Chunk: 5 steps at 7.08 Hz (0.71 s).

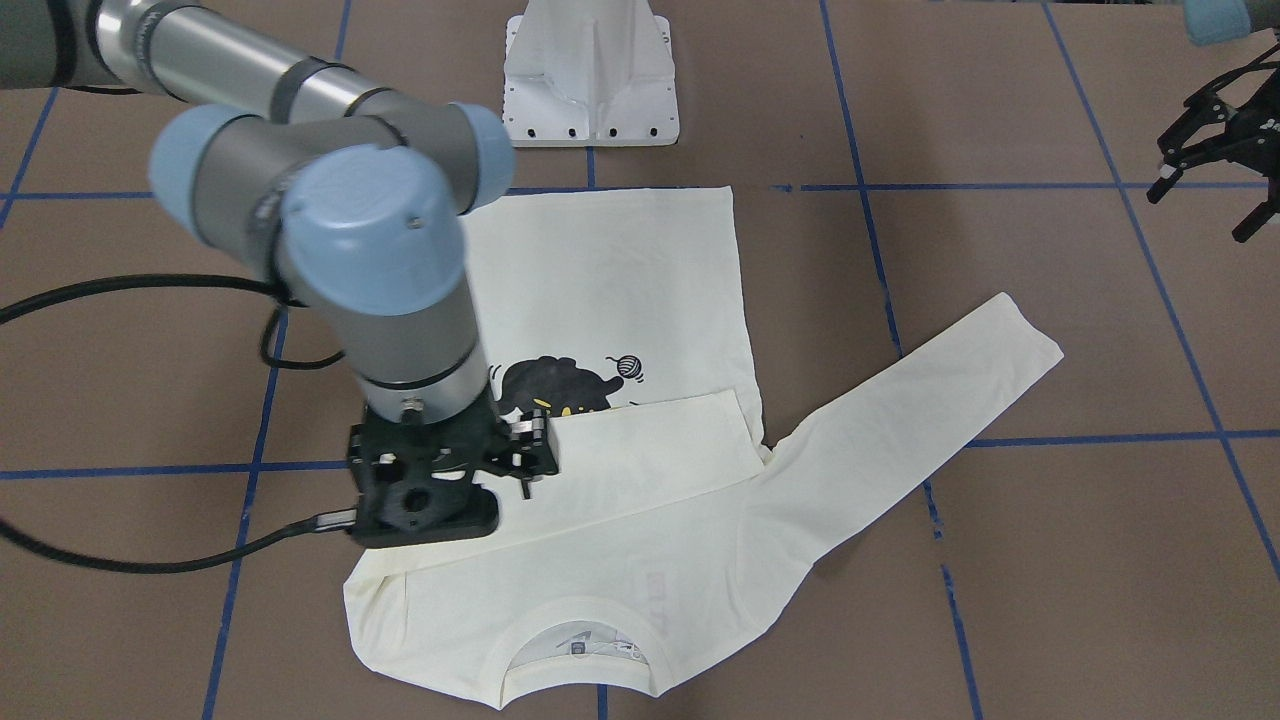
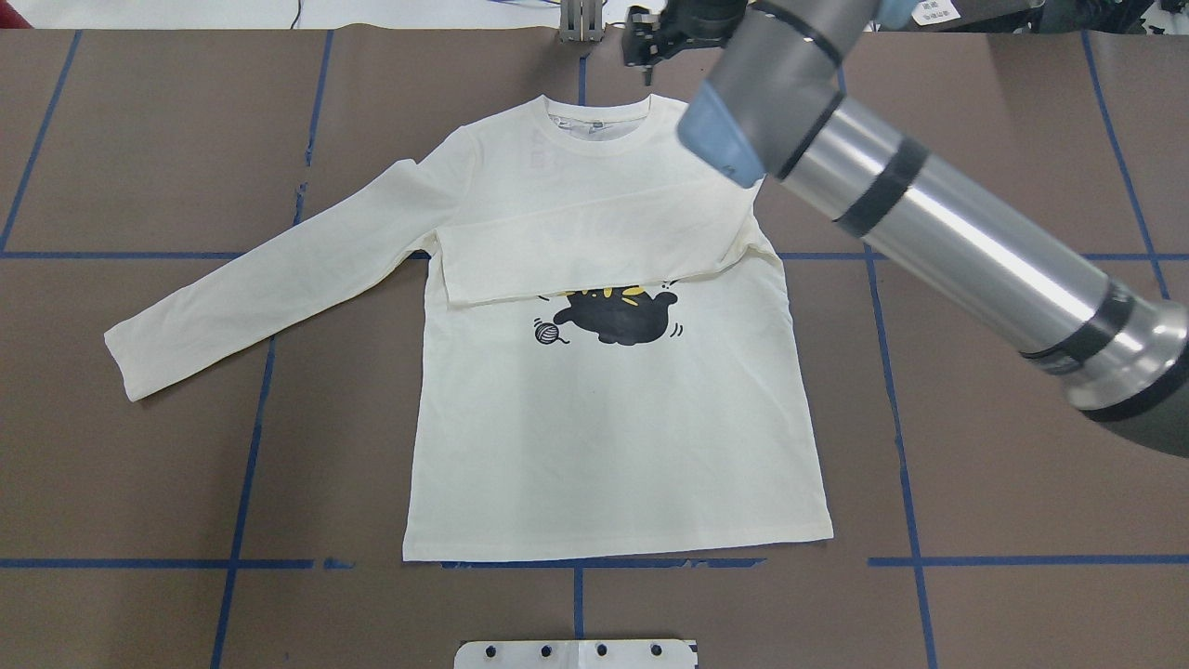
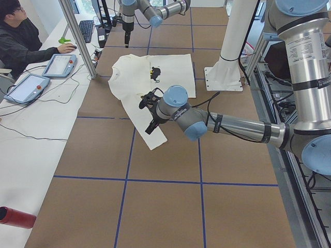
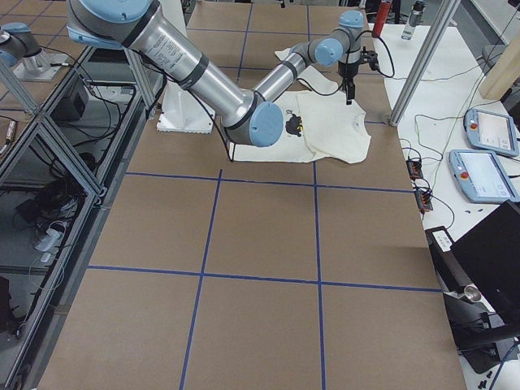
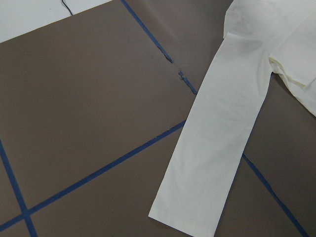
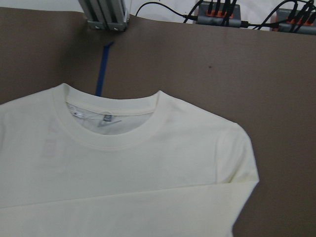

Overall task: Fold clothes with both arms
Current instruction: 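Lower the left gripper to the other sleeve cuff while the right gripper withdraws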

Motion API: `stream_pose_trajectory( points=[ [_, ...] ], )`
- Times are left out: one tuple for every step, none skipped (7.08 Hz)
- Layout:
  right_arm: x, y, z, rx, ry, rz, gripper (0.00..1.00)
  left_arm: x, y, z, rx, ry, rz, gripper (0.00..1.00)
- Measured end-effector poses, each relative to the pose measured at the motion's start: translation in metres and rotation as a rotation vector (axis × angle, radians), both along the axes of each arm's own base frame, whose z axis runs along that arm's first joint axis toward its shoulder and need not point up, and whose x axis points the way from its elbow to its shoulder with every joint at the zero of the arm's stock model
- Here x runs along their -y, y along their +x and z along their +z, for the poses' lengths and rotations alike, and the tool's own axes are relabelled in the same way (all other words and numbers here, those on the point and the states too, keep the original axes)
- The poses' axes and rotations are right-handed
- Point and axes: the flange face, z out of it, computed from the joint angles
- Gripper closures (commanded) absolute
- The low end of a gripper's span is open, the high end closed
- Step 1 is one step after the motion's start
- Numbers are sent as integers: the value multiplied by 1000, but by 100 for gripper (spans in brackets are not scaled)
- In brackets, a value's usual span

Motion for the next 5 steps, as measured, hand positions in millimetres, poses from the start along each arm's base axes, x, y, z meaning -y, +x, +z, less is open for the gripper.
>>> stream_pose_trajectory(
  points=[
    [-1, 65, 54, 6, 46, -68, 0, -4, 21, 4, 20, -6, 1, 0],
    [-11, 128, 103, 15, 88, -122, 0, -9, 42, 9, 43, -10, 15, 0],
    [-27, 182, 145, 21, 123, -166, 0, -16, 64, 16, 70, -14, 36, 0],
    [-44, 219, 177, 26, 146, -195, 0, -21, 85, 25, 102, -21, 40, 0],
    [-61, 242, 197, 32, 157, -206, 0, -26, 108, 37, 140, -32, 33, 1]
  ],
)
